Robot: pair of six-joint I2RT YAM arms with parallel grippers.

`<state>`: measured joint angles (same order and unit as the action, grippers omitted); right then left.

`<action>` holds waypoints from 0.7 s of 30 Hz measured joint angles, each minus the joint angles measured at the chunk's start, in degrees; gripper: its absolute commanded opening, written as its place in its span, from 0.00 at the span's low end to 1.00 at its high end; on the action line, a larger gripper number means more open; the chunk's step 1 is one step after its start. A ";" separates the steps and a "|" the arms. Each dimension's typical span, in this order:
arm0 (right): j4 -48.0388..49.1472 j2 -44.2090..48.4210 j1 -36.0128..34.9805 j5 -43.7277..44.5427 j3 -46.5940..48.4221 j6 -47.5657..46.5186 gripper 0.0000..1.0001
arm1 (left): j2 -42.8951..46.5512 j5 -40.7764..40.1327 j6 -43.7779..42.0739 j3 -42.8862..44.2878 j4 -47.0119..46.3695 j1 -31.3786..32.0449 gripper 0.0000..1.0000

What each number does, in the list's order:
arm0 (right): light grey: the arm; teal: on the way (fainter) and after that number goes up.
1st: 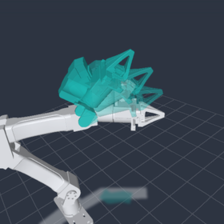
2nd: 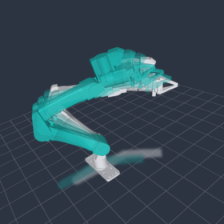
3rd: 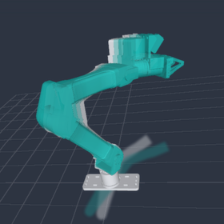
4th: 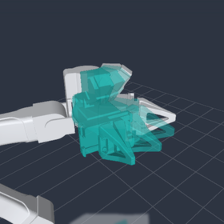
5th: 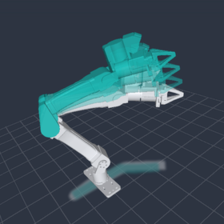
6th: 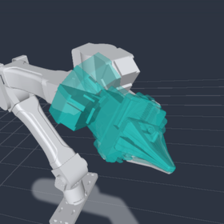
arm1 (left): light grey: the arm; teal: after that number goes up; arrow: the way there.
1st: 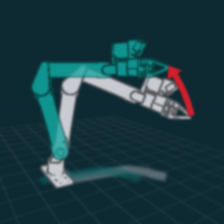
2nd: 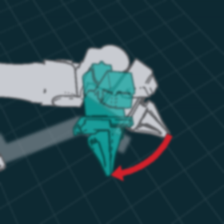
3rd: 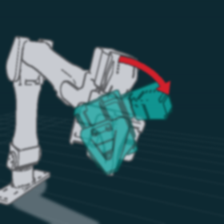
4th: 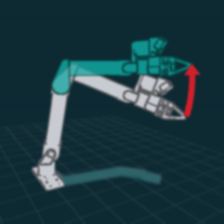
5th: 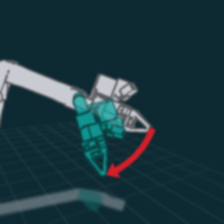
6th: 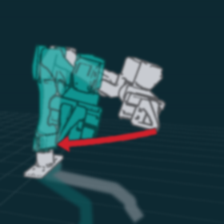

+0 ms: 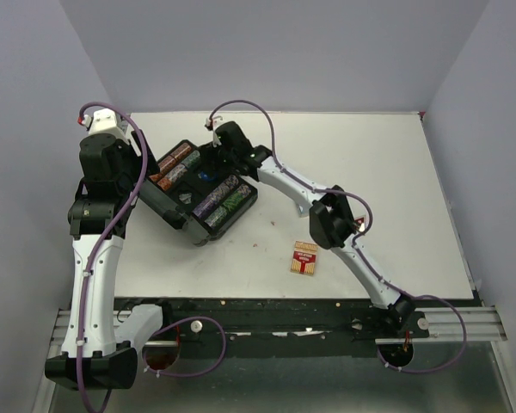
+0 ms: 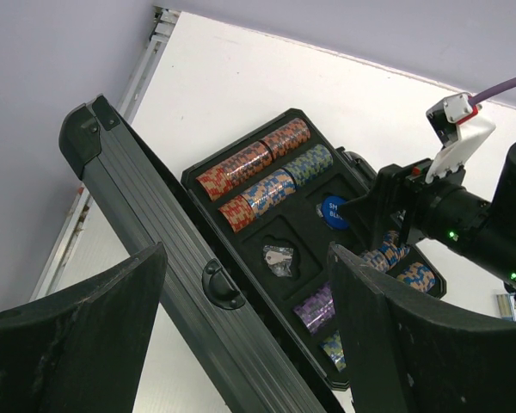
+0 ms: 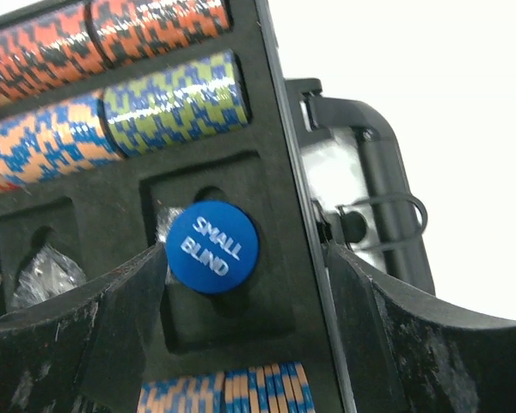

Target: Pack up texas hold em set

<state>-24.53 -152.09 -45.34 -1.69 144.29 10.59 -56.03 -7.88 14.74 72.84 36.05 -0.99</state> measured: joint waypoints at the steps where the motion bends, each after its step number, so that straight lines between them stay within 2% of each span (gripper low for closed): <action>1: -0.35 0.83 0.09 0.83 -1.03 -0.37 0.85 | 0.00 0.00 0.00 0.00 0.00 0.00 0.84; 4: -1.20 5.75 0.37 3.43 -7.02 -2.03 0.90 | 0.00 -0.02 -0.13 0.00 0.00 0.00 0.84; 10: -3.21 22.53 1.42 8.22 -21.64 -3.10 0.91 | 0.00 -0.31 -0.81 0.00 0.02 0.00 0.85; 17: -7.37 48.52 8.26 11.58 -50.49 4.70 0.92 | -0.46 -0.72 -0.09 0.92 2.10 0.00 0.91; 21: -11.34 55.67 13.88 11.74 -64.87 9.79 0.93 | -1.79 -2.86 1.66 3.85 6.29 -0.15 0.96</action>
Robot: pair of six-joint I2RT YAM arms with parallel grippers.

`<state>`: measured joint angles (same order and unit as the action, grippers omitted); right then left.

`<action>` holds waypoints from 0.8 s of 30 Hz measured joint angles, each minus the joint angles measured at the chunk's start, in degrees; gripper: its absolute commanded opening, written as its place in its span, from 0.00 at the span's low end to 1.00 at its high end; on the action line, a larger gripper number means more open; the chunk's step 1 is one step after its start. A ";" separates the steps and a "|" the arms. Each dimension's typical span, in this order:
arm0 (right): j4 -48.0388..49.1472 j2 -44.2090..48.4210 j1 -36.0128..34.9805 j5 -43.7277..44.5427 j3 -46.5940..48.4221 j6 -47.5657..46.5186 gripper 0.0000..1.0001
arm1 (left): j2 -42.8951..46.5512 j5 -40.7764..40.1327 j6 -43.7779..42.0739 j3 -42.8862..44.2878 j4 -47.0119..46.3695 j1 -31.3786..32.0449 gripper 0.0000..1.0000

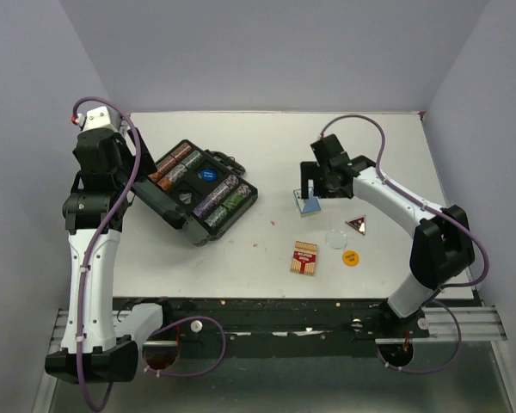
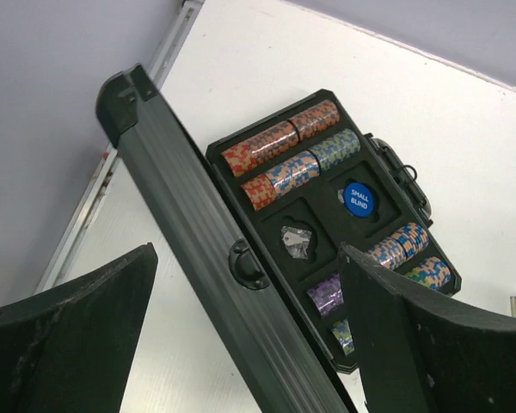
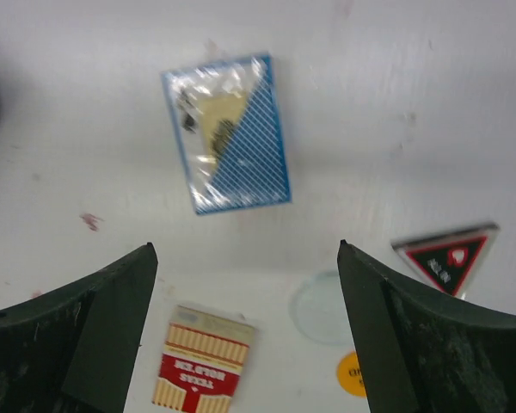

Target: Pack up texas hold em set

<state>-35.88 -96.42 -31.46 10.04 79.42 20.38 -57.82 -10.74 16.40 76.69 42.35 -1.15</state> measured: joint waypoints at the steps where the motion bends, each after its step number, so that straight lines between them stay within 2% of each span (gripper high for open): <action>1: -1.44 1.09 1.64 -0.07 -3.65 1.49 0.93 | -0.37 -0.37 0.59 0.85 1.16 -0.31 0.97; 5: -5.97 3.37 5.27 -1.11 -12.02 5.68 0.93 | -1.36 -1.70 3.26 3.41 5.22 -2.80 0.99; 12: -10.29 9.42 5.68 -1.31 -16.74 10.05 0.94 | -1.62 -2.05 8.90 2.80 9.94 -9.44 0.99; 19: -10.54 11.26 5.68 -1.20 -22.16 13.60 0.94 | -1.11 2.84 12.74 -3.96 6.91 -11.47 0.99; 24: -10.86 16.35 5.68 -0.02 -26.23 16.31 0.95 | -1.03 6.01 15.19 -5.73 3.69 -12.02 0.99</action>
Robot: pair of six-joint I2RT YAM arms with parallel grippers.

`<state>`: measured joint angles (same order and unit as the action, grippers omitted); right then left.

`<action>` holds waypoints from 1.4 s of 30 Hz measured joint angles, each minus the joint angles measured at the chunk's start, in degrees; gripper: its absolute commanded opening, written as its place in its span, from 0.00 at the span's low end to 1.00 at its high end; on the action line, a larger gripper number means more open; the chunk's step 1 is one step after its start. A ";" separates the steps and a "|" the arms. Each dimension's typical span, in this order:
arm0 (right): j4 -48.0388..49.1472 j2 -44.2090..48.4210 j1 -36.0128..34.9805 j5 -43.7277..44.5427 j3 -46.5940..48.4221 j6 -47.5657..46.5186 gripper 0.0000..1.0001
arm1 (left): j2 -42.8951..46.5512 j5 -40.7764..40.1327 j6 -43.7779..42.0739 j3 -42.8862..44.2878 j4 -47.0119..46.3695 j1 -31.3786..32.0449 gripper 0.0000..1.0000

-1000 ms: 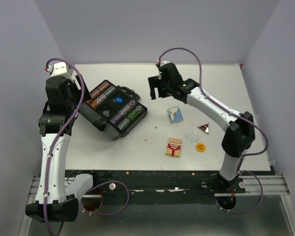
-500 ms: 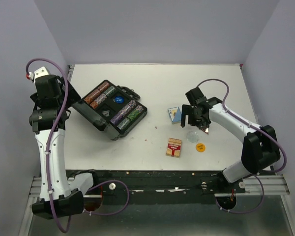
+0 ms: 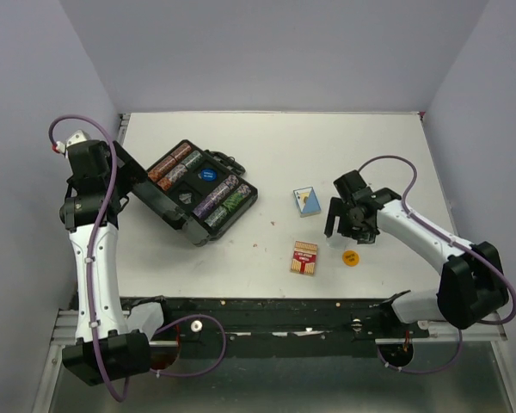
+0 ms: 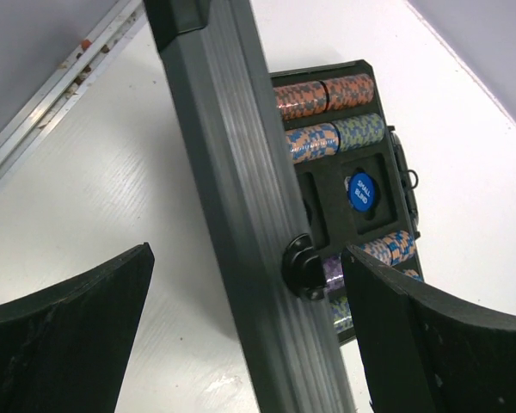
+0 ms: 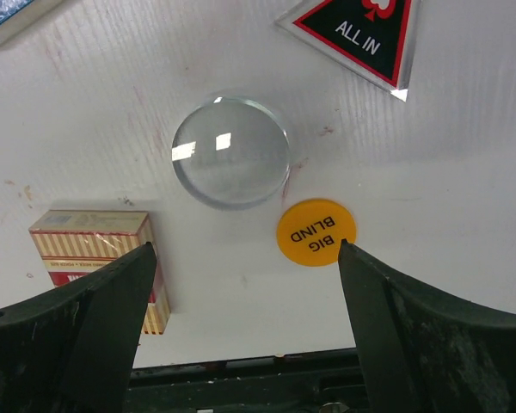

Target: Pack up texas hold em set

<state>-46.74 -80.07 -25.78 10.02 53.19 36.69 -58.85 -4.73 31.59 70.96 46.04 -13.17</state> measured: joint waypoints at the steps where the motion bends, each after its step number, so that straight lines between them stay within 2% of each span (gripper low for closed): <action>1: -0.07 1.11 0.00 0.28 -0.39 0.44 0.95 | -0.07 0.70 0.33 -0.28 -0.59 0.00 0.99; 6: -0.09 3.69 0.00 1.29 -1.57 2.12 0.95 | -0.52 2.43 1.79 -1.22 -2.80 0.00 0.98; 11: -0.11 3.69 0.00 1.29 -2.56 3.39 0.94 | -0.94 3.19 2.93 -2.43 -3.96 0.00 0.90; 14: -0.09 3.69 0.00 1.29 -2.95 4.11 0.94 | -1.60 3.21 3.06 -2.82 -3.93 -0.02 0.77; 16: -0.09 3.69 0.00 1.29 -3.26 4.57 0.94 | -2.10 3.32 3.10 -3.32 -3.93 -0.02 0.64; 17: -0.09 3.69 0.00 1.29 -3.45 4.90 0.94 | -2.34 3.30 2.99 -3.41 -3.93 0.00 0.64; 23: -0.66 3.69 0.00 1.38 -4.83 6.88 0.93 | -2.29 3.21 2.93 -3.98 -3.39 -0.11 0.35; 26: -0.83 3.69 0.00 1.40 -6.64 8.17 0.93 | -1.64 4.00 1.77 -5.16 -5.16 -0.37 0.26; 33: -0.98 3.69 0.00 1.40 -8.28 9.94 0.93 | -0.79 5.99 -1.33 -7.17 -9.01 -0.87 0.22; 42: -0.98 3.69 0.00 2.16 -8.31 11.50 0.93 | -3.43 11.67 -7.04 -8.26 -16.06 -1.36 0.21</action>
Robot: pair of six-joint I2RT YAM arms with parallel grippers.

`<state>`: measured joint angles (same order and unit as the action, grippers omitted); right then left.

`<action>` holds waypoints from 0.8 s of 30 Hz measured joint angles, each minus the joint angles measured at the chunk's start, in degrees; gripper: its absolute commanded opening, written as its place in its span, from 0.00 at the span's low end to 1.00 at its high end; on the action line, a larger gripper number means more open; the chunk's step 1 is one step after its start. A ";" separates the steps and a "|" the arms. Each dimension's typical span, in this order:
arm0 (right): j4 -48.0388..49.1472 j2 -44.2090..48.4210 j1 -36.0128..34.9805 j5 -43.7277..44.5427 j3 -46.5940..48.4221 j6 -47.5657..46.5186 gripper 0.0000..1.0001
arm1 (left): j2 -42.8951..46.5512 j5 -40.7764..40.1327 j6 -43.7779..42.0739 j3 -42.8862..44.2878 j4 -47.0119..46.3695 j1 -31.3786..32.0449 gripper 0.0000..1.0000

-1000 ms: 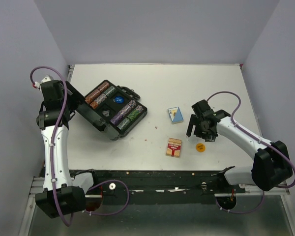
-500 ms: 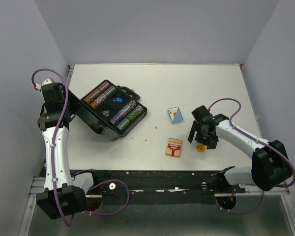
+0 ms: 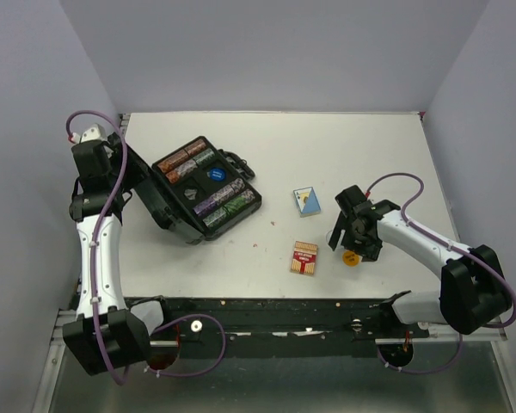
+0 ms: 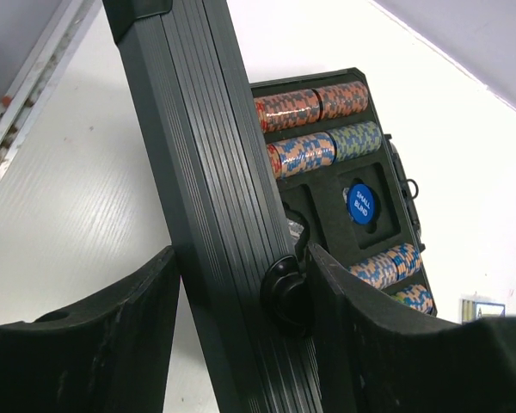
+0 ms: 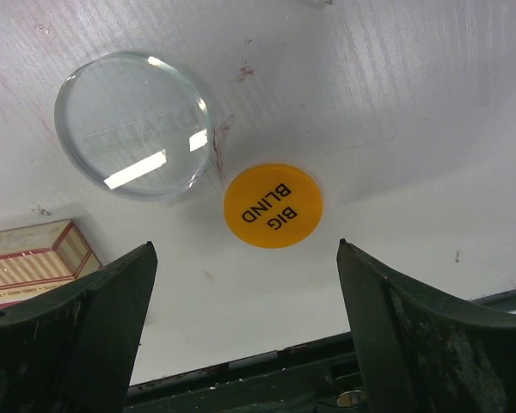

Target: Pack up texas hold em set

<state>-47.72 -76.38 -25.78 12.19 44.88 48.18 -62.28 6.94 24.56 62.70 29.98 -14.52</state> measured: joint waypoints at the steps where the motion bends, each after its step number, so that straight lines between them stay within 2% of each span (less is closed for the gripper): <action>1: 0.00 0.00 0.00 0.22 -0.02 0.11 0.93 | -0.61 1.16 -0.70 -0.11 -1.14 0.00 0.21; 11: 0.22 0.00 0.00 1.46 -2.29 1.36 0.92 | -8.46 11.85 -4.55 2.05 -9.60 0.02 0.22; 13: 0.26 0.00 0.00 1.77 -3.15 1.70 0.89 | -10.19 13.66 -5.16 3.19 -10.05 0.02 0.25; 15: 0.59 0.00 0.00 2.08 -3.82 2.03 0.88 | -11.41 15.04 -5.77 4.22 -10.03 0.04 0.36; 20: 2.32 -0.37 0.00 2.78 -4.90 2.60 0.81 | -12.98 16.33 -6.99 6.10 -8.98 0.20 0.78; 22: 3.19 -0.79 0.00 3.06 -5.25 2.64 0.79 | -13.14 16.48 -8.33 6.47 -8.52 0.31 0.91; 24: 4.07 -0.92 0.00 3.06 -5.40 2.73 0.77 | -13.14 16.96 -9.77 7.08 -7.96 0.52 0.95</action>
<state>-43.66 -77.30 -25.78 15.25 39.48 50.92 -75.42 23.90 14.79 69.78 22.02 -14.00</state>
